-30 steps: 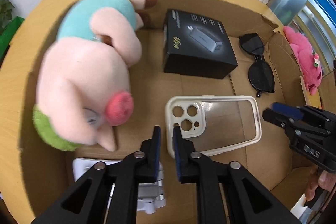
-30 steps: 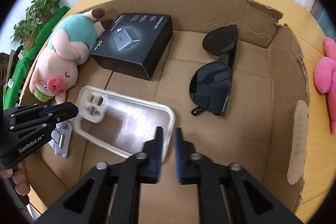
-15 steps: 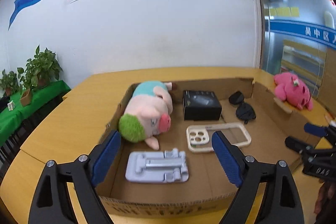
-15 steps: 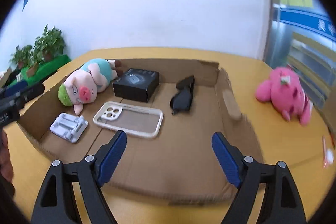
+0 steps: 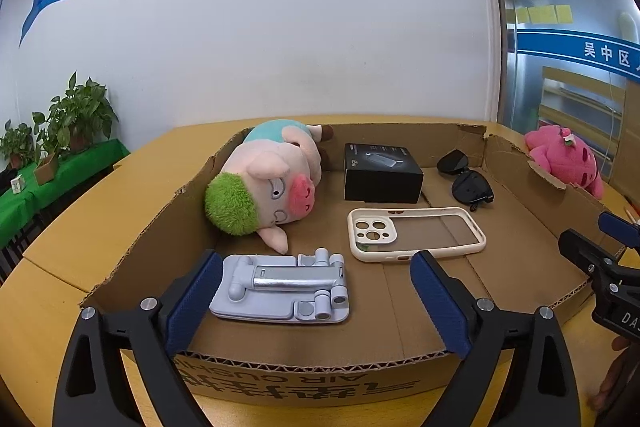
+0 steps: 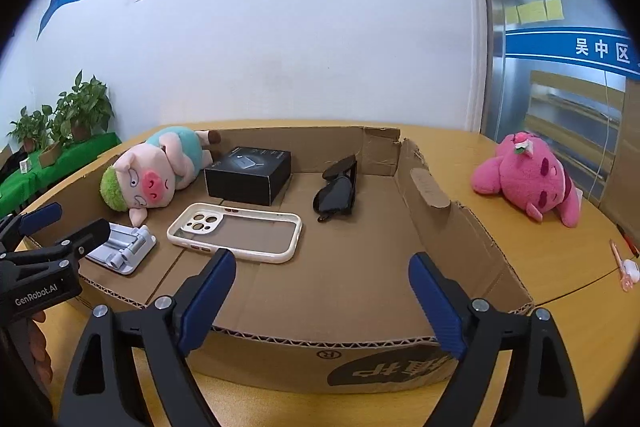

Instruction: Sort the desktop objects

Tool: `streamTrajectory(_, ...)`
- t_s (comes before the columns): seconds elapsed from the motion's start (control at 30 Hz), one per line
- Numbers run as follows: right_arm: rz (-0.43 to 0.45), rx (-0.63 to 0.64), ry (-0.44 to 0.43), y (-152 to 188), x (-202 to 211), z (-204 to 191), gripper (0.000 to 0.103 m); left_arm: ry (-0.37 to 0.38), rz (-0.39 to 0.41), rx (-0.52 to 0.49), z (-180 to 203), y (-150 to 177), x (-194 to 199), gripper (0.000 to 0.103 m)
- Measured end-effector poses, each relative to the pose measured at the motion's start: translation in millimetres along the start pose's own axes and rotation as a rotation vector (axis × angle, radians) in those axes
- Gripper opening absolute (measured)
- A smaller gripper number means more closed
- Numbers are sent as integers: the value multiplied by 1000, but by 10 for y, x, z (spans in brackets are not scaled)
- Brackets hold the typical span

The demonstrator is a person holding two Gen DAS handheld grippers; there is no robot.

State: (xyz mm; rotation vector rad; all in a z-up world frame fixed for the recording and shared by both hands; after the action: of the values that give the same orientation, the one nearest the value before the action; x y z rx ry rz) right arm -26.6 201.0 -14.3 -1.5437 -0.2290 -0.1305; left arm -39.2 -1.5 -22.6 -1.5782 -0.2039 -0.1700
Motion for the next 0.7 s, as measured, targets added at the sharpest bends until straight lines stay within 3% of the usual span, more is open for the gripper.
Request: streamTrajectory(0.7,-1,0,0,-25,-23,17,90,-1,-2,1,-11,-13,-43,98)
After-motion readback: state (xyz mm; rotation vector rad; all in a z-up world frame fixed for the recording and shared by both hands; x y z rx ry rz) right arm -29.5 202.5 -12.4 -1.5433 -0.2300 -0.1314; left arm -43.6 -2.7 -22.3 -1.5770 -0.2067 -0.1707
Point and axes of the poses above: each gripper's, at about its wrist camera, not at the fingertips, and x roughly against the way its jaws point, z to its right, y to its underside, the point moved 5 cm from there along -x, roughly the way its jaws point, and after that the axes turned 13 degrees about z, right-handed, at the moved point
